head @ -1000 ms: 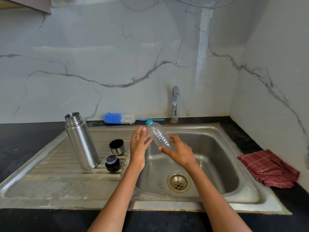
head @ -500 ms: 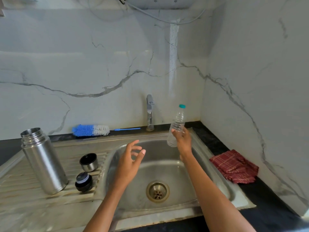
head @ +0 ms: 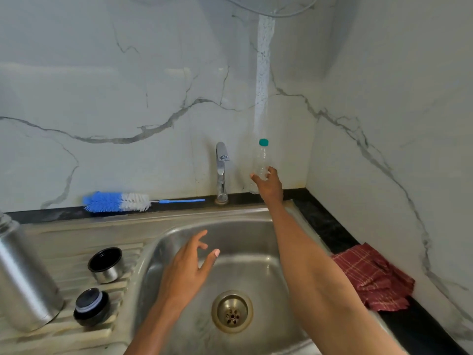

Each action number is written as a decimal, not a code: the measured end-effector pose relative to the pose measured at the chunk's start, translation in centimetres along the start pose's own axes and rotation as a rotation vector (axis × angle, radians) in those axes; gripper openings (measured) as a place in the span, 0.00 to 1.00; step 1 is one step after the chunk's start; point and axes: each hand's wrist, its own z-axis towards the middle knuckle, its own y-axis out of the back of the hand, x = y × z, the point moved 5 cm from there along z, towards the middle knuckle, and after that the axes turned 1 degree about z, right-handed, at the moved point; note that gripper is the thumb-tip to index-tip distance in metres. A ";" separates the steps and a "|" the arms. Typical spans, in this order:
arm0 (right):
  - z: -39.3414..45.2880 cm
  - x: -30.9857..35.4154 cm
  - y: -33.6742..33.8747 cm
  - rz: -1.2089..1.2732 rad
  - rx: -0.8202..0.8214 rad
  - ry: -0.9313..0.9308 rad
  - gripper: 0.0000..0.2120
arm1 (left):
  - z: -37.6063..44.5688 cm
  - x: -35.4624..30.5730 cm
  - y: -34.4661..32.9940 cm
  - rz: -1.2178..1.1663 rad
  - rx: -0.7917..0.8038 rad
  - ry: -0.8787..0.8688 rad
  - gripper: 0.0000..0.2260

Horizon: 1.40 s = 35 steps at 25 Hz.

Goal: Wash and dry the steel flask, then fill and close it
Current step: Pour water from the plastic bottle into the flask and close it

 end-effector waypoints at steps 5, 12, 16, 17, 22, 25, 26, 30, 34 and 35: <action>1.2 -1.0 -1.9 -0.183 0.062 -0.042 0.32 | -0.3 -0.5 -0.1 -0.013 -0.003 -0.015 0.30; 1.3 -1.5 -3.0 -0.148 0.089 -0.040 0.30 | -0.2 -0.9 0.0 -0.034 -0.004 -0.005 0.29; 0.9 -1.8 -2.6 -0.105 0.019 -0.076 0.40 | -0.2 -0.6 0.4 -0.036 -0.044 0.000 0.27; 0.4 -1.6 -2.2 -0.073 -0.024 -0.087 0.41 | -0.2 -0.7 0.5 -0.032 -0.054 -0.005 0.27; -5.6 -0.6 -1.3 0.196 -0.053 -0.137 0.13 | -0.1 -0.9 1.2 -0.033 -0.133 -0.012 0.21; -10.9 -0.4 -2.9 0.160 0.250 -0.187 0.09 | -0.2 -1.3 2.2 -0.038 -0.236 -0.051 0.17; -12.7 -0.3 -3.4 0.147 0.305 -0.198 0.10 | -0.3 -1.4 2.6 -0.042 -0.291 -0.072 0.15; -19.8 0.6 -5.5 0.200 0.351 -0.174 0.10 | -1.3 -1.5 5.5 -0.128 -0.521 -0.086 0.14; -23.8 -1.1 -7.7 -0.198 0.394 -0.111 0.18 | -3.3 -0.4 9.0 -0.236 -0.680 -0.024 0.09; -24.4 -1.4 -8.2 -0.316 0.442 -0.079 0.18 | -3.8 -0.2 9.8 -0.251 -0.700 -0.008 0.07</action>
